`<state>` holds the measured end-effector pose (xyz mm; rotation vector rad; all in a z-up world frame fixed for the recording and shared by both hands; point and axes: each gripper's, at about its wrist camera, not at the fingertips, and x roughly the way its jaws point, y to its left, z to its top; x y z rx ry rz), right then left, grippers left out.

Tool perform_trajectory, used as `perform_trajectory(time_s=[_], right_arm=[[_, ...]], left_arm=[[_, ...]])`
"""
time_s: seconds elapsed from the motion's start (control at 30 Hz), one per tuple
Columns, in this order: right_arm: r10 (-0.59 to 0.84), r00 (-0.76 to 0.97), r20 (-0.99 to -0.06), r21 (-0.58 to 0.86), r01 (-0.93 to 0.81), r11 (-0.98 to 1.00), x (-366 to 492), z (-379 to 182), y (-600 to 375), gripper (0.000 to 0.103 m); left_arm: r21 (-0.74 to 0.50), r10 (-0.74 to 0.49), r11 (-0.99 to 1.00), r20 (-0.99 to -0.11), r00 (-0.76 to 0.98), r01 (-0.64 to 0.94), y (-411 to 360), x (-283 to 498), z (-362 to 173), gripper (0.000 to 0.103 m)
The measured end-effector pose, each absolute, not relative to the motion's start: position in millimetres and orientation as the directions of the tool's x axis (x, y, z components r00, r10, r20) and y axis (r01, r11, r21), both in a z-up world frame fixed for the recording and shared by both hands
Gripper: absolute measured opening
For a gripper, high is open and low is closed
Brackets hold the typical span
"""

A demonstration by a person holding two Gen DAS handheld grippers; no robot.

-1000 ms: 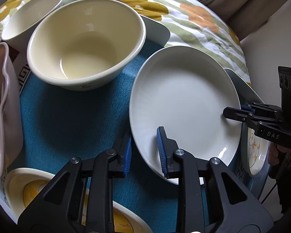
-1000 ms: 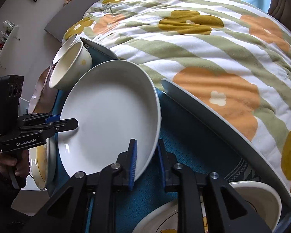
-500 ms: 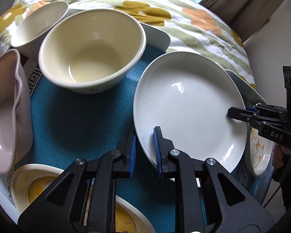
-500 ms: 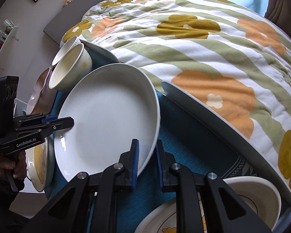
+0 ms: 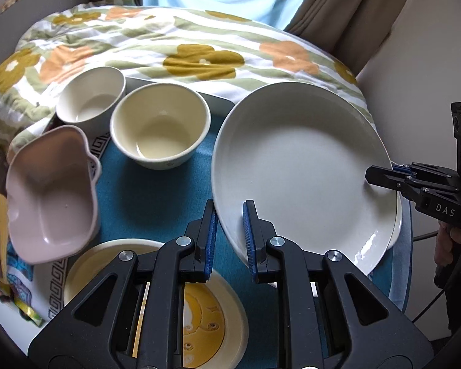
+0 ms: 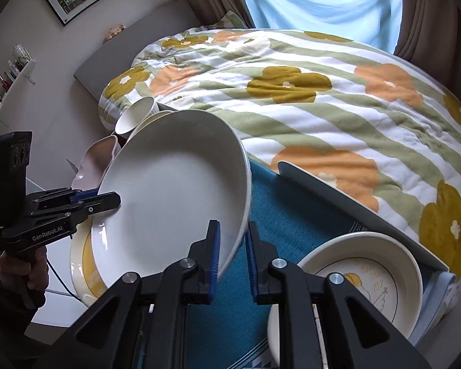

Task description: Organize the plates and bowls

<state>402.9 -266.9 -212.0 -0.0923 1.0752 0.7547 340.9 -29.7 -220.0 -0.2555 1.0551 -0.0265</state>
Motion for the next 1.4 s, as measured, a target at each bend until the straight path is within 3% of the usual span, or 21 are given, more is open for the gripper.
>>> perform_trajectory(time_s=[0.33, 0.67, 1.4], right_arm=[[0.491, 0.321, -0.810, 0.302, -0.490, 0.818, 301, -201, -228, 0.015], [0.436, 0.310, -0.845, 0.323, -0.355, 0.877, 227, -240, -173, 0.015], [0.327, 0.293, -0.899, 0.240, -0.297, 0.924, 227, -282, -144, 0.015]], left_arm=[[-0.199, -0.188, 0.979, -0.853, 0.486, 0.029, 20, 265, -201, 0.015], [-0.213, -0.237, 0.971, -0.892, 0.386, 0.106, 79, 216, -242, 0.015], [-0.181, -0.201, 0.979, -0.926, 0.318, 0.093, 87, 243, -302, 0.015]])
